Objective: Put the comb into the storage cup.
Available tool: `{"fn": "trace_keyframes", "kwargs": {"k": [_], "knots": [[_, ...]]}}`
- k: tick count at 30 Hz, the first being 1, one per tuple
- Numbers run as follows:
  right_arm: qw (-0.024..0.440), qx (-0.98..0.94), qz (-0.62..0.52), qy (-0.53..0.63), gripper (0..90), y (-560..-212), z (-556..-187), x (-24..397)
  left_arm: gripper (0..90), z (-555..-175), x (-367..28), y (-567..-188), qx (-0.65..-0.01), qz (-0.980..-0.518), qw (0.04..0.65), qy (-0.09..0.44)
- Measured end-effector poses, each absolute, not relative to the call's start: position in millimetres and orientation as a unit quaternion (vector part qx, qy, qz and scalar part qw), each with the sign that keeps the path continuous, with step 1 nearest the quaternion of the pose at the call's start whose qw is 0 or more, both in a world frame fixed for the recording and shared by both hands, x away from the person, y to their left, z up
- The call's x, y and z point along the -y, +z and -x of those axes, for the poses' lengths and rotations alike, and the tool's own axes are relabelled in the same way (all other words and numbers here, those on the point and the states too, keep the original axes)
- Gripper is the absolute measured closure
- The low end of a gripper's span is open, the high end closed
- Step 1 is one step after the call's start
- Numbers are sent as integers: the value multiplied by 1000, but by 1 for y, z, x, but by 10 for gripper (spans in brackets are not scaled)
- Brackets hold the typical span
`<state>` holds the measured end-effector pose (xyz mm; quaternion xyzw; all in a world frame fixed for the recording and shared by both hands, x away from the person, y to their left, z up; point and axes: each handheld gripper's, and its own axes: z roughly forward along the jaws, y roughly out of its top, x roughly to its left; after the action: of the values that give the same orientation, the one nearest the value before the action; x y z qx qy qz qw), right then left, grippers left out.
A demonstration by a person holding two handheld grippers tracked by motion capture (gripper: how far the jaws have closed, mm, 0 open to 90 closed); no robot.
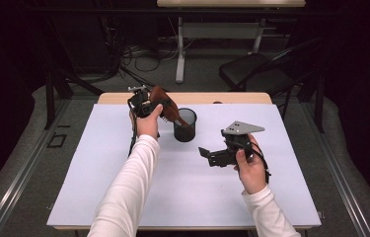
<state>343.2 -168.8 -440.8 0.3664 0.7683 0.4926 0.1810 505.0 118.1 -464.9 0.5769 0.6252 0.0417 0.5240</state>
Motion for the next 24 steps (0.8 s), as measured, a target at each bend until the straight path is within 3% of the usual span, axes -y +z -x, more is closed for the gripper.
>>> {"fn": "trace_keyframes", "kwargs": {"k": [24], "knots": [[179, -771, -364, 491, 0, -441, -343, 168, 439, -504, -118, -466, -622, -577, 527, 50]]}}
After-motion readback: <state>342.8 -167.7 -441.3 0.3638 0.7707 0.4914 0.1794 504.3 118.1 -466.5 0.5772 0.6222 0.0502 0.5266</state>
